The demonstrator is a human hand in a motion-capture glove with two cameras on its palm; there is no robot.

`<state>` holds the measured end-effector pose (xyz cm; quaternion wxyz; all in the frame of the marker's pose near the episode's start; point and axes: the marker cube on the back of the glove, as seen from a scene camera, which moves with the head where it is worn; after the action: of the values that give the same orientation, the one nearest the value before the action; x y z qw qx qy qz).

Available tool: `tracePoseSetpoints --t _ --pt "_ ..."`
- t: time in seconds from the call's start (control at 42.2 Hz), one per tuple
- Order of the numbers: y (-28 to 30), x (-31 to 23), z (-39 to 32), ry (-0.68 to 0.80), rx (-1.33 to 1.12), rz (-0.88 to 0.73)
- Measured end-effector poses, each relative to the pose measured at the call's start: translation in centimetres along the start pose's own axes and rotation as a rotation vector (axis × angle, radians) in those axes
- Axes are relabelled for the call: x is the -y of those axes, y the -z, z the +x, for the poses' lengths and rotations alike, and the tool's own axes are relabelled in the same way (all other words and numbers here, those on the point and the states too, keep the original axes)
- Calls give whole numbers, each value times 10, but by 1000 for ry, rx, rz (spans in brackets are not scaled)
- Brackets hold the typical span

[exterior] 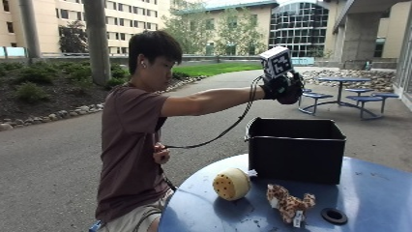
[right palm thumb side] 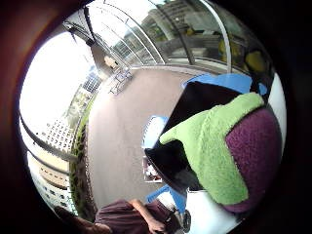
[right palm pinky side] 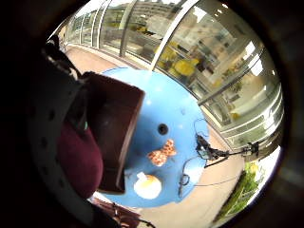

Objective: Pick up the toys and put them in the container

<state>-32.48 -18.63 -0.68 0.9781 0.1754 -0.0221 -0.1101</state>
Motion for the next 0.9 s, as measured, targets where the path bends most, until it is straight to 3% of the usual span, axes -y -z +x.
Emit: tracePoseSetpoints --t 0.071,0.237,0.379,0.45,0.545,0.901 --pt "-16 6 -33 104 131 -3" --pt "-50 16 -58 82 159 -94" --pt "-78 9 -58 53 22 -525" --pt "-81 7 -64 54 35 -635" --pt "-76 9 -69 59 67 -633" --pt "-27 -9 33 42 19 -578"
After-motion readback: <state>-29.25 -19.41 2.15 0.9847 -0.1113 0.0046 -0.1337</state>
